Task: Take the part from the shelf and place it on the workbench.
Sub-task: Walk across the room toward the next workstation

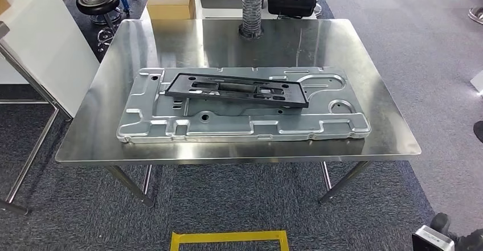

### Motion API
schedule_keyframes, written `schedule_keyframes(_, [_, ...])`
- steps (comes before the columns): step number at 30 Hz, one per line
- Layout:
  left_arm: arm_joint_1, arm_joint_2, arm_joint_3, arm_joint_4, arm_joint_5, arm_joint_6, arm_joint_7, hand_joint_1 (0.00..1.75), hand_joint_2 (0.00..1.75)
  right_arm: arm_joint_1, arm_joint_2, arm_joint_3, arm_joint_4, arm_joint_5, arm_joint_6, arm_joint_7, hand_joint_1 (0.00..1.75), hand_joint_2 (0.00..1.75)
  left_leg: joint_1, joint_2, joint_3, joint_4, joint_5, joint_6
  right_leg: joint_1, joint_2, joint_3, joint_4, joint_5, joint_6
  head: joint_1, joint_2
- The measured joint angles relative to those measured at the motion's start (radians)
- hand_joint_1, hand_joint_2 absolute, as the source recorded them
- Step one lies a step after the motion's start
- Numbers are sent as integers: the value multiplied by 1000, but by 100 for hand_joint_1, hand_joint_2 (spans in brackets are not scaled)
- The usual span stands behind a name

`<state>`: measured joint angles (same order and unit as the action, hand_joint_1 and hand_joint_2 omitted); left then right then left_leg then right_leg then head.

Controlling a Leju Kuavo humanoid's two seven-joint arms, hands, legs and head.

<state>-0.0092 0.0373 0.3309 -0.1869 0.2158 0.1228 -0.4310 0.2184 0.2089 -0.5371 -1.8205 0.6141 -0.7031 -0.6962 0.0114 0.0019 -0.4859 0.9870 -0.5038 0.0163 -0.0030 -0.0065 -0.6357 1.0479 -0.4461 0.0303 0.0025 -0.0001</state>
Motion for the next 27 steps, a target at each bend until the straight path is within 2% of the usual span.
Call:
schedule_keyframes(2, [-2,0,1,0,-6,-1,2,0,0,0,1,-24,24,-1,0,0,0,0,0,4,-28,0,23,8,-6,2,-34,112,-103,13,3,0])
schedule_keyframes(3, [-2,0,1,0,-7,-2,3,0,0,1,1,-34,35,-1,0,0,0,0,-1,5,-43,1,34,8,-8,2,-48,177,-140,18,3,0])
schedule_keyframes(4, [-2,0,1,0,-9,-2,4,0,0,1,2,-42,46,0,0,0,0,0,-2,6,-58,3,45,8,-10,2,-53,226,-154,21,3,0])
schedule_keyframes(5, [-2,0,2,0,-10,-2,5,0,0,1,3,-49,55,0,0,0,0,0,-2,6,-73,5,56,6,-11,2,-42,243,-144,22,3,0])
schedule_keyframes(6, [-2,0,2,0,-12,-3,6,0,0,0,4,-55,63,2,0,0,0,0,-2,6,-88,7,66,4,-12,2,-14,223,-117,22,3,0])
schedule_keyframes(7, [-2,0,2,0,-13,-4,6,0,0,-1,5,-60,70,6,0,0,0,0,-2,7,-102,9,76,1,-12,2,35,166,-90,19,3,0])
schedule_keyframes(9, [-3,0,2,0,-17,-5,8,0,0,-7,7,-68,83,19,3,0,0,0,-3,6,-120,12,95,-7,-9,3,149,7,-76,8,2,0])
schedule_keyframes(10, [-4,0,2,0,-20,-6,9,0,0,-11,8,-73,92,31,8,1,0,0,-4,6,-123,12,104,-12,-6,3,185,-52,-81,1,2,0])
schedule_keyframes(11, [-4,0,2,0,-23,-6,10,0,0,-16,10,-80,104,45,15,4,0,0,-3,6,-125,10,113,-18,-1,3,201,-82,-88,-7,3,0])
schedule_keyframes(13, [-4,-1,3,0,-29,-7,11,0,0,-29,15,-100,141,74,39,13,0,0,0,6,-128,5,129,-31,2,2,191,-94,-73,-22,7,0])
schedule_keyframes(14, [-4,-1,3,0,-33,-7,11,0,0,-37,19,-111,166,87,57,20,0,0,2,6,-134,11,119,-36,1,0,182,-97,-62,-30,7,0])
schedule_keyframes(15, [-3,-2,4,0,-37,-8,12,0,0,-45,24,-123,194,97,76,26,0,0,2,5,-144,34,88,-40,-1,-1,170,-101,-48,-37,5,0])
schedule_keyframes(16, [-3,-2,6,0,-41,-8,12,0,0,-53,28,-136,228,106,98,32,0,0,3,4,-159,76,40,-43,-2,-2,156,-103,-33,-43,2,0])
schedule_keyframes(18, [-3,-3,8,0,-47,-8,14,0,0,-69,33,-163,312,125,132,33,0,0,3,4,-187,203,-62,-46,1,-3,124,-102,-8,-47,-3,0])
schedule_keyframes(19, [-3,-3,9,0,-50,-8,15,0,0,-79,34,-180,365,135,145,31,0,0,3,4,-192,259,-83,-48,3,-4,107,-100,4,-47,-3,0])
schedule_keyframes(20, [-3,-3,11,0,-54,-9,16,0,0,-92,35,-198,426,148,154,29,0,0,3,4,-185,290,-79,-48,5,-4,89,-96,15,-47,-4,0])
schedule_keyframes(21, [-3,-2,13,0,-57,-9,17,0,0,-107,34,-220,497,161,159,27,0,0,2,4,-160,287,-55,-47,6,-4,71,-90,25,-46,-4,0])
schedule_keyframes(22, [-4,-2,15,0,-61,-9,19,0,0,-122,30,-242,573,172,162,25,0,0,2,4,-119,248,-25,-45,6,-5,54,-83,33,-44,-4,0])
schedule_keyframes(23, [-6,-2,18,0,-63,-9,20,0,0,-138,25,-264,655,179,164,24,0,0,1,4,-64,180,-11,-41,7,-5,38,-73,40,-41,-5,0])
schedule_keyframes(24, [-8,-1,20,0,-66,-9,21,0,0,-153,17,-287,739,182,167,23,0,0,-1,4,-8,101,-14,-37,8,-5,26,-63,46,-37,-5,0])
schedule_keyframes(25, [-11,0,22,-1,-69,-9,22,0,0,-168,7,-308,819,186,169,26,0,0,-4,3,31,40,-27,-32,8,-6,18,-56,51,-32,-4,0])
schedule_keyframes(26, [-12,0,23,-1,-72,-8,23,0,0,-182,-4,-328,900,195,170,35,0,0,-6,3,53,0,-42,-26,8,-7,14,-51,58,-26,-5,0])
schedule_keyframes(27, [-13,0,25,-1,-74,-7,25,0,0,-193,-16,-345,978,209,170,52,0,0,-9,3,57,-14,-45,-19,8,-8,12,-51,66,-20,-5,0])
